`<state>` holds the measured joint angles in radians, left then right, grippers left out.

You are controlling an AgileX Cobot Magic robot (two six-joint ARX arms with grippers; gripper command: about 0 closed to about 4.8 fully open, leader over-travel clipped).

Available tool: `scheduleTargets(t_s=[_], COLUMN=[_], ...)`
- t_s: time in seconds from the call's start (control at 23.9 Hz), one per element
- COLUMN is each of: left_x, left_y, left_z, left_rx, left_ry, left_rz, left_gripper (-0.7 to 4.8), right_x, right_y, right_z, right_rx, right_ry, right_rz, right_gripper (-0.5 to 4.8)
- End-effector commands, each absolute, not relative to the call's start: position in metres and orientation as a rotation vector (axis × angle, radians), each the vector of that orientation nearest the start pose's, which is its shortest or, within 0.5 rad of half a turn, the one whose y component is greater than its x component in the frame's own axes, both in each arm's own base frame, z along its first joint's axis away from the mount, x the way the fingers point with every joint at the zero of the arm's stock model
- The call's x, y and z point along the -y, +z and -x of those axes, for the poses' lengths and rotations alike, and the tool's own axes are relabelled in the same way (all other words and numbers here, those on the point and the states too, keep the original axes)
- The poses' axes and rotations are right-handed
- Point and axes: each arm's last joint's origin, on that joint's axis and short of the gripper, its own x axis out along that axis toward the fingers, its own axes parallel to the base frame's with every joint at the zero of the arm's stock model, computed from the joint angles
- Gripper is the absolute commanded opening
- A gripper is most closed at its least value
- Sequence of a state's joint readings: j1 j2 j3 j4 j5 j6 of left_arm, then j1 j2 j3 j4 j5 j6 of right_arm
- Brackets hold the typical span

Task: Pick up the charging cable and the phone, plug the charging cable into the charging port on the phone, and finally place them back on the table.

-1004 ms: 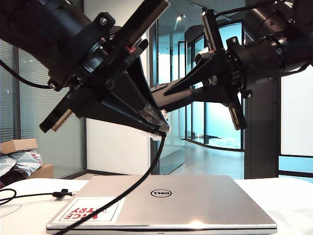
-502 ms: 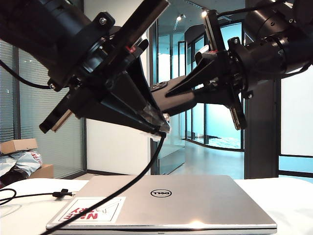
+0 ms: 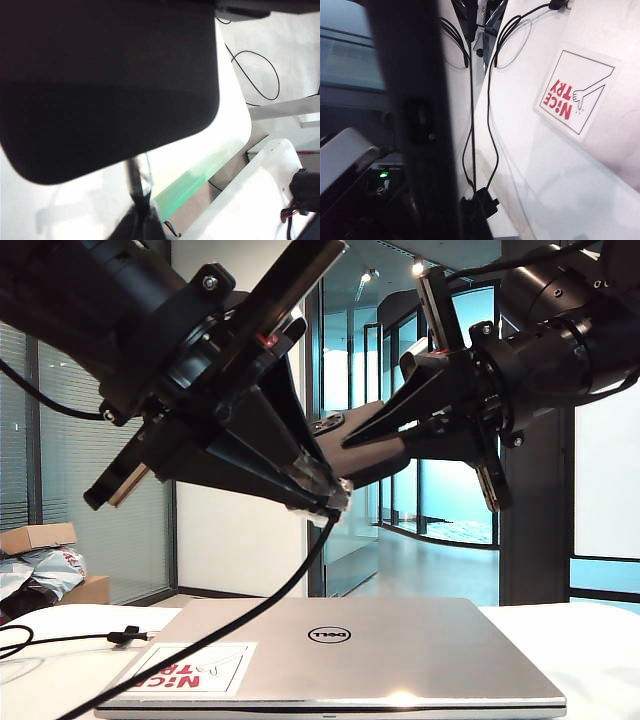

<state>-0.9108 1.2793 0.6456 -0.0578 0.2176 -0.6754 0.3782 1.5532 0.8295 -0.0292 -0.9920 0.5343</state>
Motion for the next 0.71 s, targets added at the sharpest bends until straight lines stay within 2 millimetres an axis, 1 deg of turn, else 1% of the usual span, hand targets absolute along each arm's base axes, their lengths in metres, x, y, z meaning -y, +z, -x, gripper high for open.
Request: scheduleTargets(t_s=[0.04,0.13,0.17,0.21,0.29,0.33,0.38,0.42,0.46,0.5,0.54,0.59,0.63,0.67,0.71], left_x=[0.205,0.205,0.205,0.205,0.205,0.206,0.207,0.207,0.206,0.206,0.205,0.204,0.201,0.198,0.193], left_y=[0.205,0.205,0.206,0.207,0.21,0.215,0.223,0.227,0.23,0.234,0.238,0.241,0.245,0.246,0.246], left_z=[-0.152,-0.152,-0.152,-0.152,-0.152,-0.153,-0.155,-0.156,-0.158,-0.16,-0.162,-0.164,-0.168,-0.171,-0.175], left_rx=[-0.902,-0.882,-0.877,-0.87,-0.854,-0.822,-0.788,-0.772,-0.755,-0.735,-0.719,-0.705,-0.676,-0.666,-0.661], left_ry=[-0.854,-0.873,-0.879,-0.887,-0.899,-0.922,-0.933,-0.937,-0.938,-0.942,-0.942,-0.941,-0.932,-0.919,-0.895], left_rz=[0.276,0.235,0.219,0.202,0.176,0.14,0.116,0.109,0.099,0.089,0.08,0.076,0.064,0.063,0.054], left_gripper=[1.68,2.54,2.71,2.83,2.82,2.74,2.43,2.04,1.49,0.65,0.11,-0.08,-0.06,-0.06,-0.06], right_x=[-0.131,-0.127,-0.124,-0.12,-0.11,-0.1,-0.087,-0.081,-0.074,-0.066,-0.06,-0.054,-0.044,-0.04,-0.031], right_y=[0.196,0.195,0.195,0.195,0.194,0.194,0.193,0.193,0.193,0.194,0.195,0.198,0.203,0.206,0.213], right_z=[-0.271,-0.274,-0.276,-0.278,-0.282,-0.285,-0.287,-0.288,-0.289,-0.289,-0.289,-0.288,-0.288,-0.287,-0.285], right_rx=[-1.078,-1.057,-1.047,-1.039,-1.023,-1.018,-1.027,-1.033,-1.043,-1.056,-1.073,-1.086,-1.128,-1.153,-1.203], right_ry=[1.011,0.953,0.918,0.888,0.836,0.798,0.752,0.734,0.706,0.662,0.617,0.583,0.508,0.482,0.43], right_rz=[-0.643,-0.631,-0.629,-0.629,-0.638,-0.653,-0.67,-0.668,-0.661,-0.639,-0.602,-0.559,-0.448,-0.4,-0.316], right_gripper=[-0.06,-0.06,-0.06,-0.06,-0.06,-0.06,-0.06,-0.06,-0.06,-0.06,-0.06,-0.06,-0.06,-0.06,-0.06])
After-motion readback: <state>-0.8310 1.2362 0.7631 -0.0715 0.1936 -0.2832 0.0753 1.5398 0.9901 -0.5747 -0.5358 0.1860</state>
